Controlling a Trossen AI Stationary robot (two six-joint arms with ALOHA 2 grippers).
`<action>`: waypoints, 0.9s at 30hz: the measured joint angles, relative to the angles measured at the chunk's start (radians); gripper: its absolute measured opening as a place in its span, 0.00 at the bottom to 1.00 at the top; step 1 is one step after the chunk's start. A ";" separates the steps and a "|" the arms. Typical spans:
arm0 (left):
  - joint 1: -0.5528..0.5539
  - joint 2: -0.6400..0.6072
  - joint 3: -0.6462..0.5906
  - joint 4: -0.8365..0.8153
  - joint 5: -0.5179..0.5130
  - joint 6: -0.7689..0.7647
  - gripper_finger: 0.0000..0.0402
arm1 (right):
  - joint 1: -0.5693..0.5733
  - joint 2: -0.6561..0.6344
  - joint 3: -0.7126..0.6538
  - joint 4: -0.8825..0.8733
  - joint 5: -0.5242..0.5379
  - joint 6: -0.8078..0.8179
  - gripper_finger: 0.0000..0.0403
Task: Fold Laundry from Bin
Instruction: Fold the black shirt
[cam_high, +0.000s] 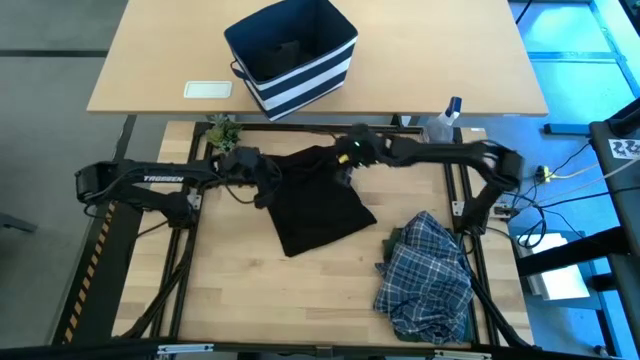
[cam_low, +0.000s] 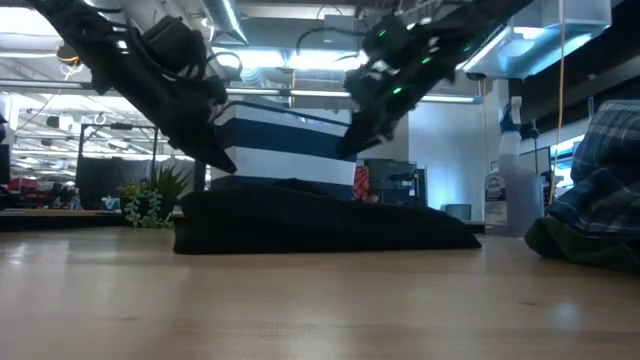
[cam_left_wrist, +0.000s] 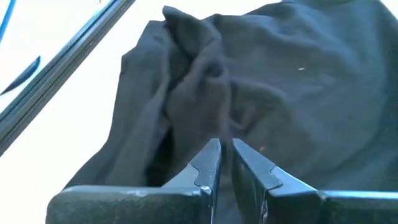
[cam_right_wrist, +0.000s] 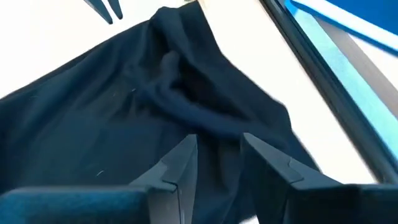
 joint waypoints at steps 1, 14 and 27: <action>0.014 0.002 0.000 0.000 0.002 0.001 0.08 | -0.015 0.039 0.035 -0.003 -0.023 -0.029 0.31; 0.084 0.009 0.000 0.004 0.072 0.021 0.08 | -0.065 0.345 0.397 -0.180 -0.182 -0.249 0.31; 0.099 0.103 0.000 0.091 0.110 0.018 0.08 | 0.012 0.363 0.422 -0.192 -0.252 -0.259 0.31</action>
